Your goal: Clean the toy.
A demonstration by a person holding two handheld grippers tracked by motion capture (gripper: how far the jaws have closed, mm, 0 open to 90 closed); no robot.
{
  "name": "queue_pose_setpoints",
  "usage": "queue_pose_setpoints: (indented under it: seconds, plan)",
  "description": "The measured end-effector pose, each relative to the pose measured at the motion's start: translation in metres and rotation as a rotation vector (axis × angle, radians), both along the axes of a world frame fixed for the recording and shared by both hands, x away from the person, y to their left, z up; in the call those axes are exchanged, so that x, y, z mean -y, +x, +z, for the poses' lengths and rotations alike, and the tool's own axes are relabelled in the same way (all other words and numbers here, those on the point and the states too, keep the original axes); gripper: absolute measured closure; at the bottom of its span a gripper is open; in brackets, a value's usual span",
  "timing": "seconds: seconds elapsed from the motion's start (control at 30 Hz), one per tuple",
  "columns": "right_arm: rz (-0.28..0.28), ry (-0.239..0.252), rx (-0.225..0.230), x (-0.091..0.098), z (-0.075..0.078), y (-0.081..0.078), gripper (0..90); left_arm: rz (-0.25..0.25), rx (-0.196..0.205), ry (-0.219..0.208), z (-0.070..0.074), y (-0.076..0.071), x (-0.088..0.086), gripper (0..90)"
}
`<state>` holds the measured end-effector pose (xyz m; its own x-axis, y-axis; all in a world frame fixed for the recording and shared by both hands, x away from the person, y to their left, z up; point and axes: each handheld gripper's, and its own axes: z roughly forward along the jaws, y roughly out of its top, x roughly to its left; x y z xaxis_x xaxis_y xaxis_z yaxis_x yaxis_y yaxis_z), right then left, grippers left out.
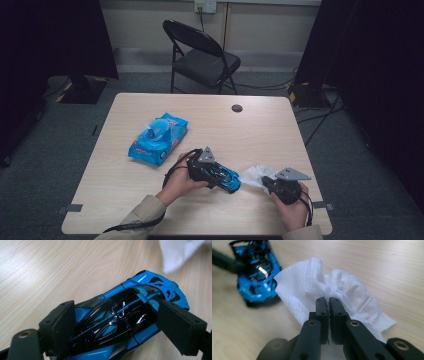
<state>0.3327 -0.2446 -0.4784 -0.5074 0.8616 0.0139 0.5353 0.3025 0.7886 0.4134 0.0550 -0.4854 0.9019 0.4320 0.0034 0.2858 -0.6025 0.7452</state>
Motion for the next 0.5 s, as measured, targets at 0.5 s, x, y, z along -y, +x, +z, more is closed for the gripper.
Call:
queue_pose_setpoints:
  seconds: [0.5]
  plan:
    - [0.006,0.045,-0.032,-0.036,-0.003,0.033,86.9,-0.003,0.0,0.007,0.001,0.0,0.001,15.9]
